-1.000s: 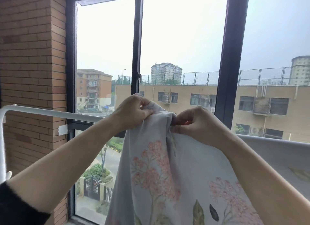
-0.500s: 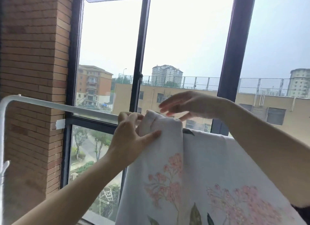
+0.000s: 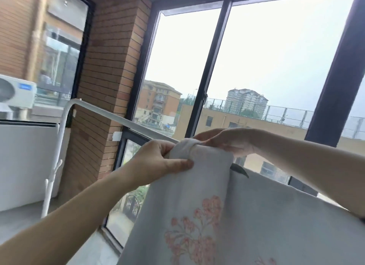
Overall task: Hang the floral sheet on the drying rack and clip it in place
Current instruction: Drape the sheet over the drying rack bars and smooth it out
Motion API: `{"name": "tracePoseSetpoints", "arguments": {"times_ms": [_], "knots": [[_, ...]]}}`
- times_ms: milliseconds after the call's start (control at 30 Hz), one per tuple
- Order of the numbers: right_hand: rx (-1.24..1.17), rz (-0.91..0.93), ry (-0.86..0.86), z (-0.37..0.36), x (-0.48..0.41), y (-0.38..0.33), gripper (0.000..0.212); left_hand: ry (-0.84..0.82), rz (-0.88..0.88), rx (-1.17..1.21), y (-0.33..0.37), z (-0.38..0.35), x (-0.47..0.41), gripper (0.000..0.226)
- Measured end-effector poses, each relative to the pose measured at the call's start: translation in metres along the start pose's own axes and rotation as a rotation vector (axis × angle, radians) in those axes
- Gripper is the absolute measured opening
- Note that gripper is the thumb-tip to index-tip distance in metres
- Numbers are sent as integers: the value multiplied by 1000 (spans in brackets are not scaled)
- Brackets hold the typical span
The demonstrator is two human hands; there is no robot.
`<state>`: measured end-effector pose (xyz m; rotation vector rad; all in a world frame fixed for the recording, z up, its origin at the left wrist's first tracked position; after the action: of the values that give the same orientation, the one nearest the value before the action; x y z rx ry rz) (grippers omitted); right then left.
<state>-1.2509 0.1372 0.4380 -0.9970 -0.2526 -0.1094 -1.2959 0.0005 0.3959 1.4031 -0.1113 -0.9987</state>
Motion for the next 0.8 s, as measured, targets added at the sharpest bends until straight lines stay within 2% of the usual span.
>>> {"name": "tracePoseSetpoints", "arguments": {"times_ms": [100,200,300,367,433,533,667,733,800], "knots": [[33,31,-16,7,-6,1,26,115,-20,-64,5,6,-4,35],[246,115,52,19,-6,-9,13,240,-58,-167,15,14,-11,31],[675,279,337,34,2,-33,11,378,-196,-340,38,18,-15,15],[864,506,545,30,21,-58,6,512,-291,-455,59,22,-11,6],[997,709,665,19,44,-73,9,580,-370,-541,81,21,-5,7],[1078,816,833,22,81,-77,17,572,-462,-603,113,6,6,4],[1174,907,903,17,138,-67,24,512,-546,-535,141,-29,38,7],[1190,893,883,14,148,-54,24,424,-493,-479,133,-47,54,15],[1121,767,803,16,143,-36,22,318,-383,-496,110,-66,66,27]]}}
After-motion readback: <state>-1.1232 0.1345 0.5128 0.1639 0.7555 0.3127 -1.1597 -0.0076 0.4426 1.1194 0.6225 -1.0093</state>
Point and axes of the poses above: each hand's wrist, its own x-axis away from the middle knuckle, its own z-axis out of the back of the hand, y = z × x, the point moved 8 cm from there along -x, towards the middle knuckle, and after that the axes turned 5 degrees about y, right-handed, at the moved point
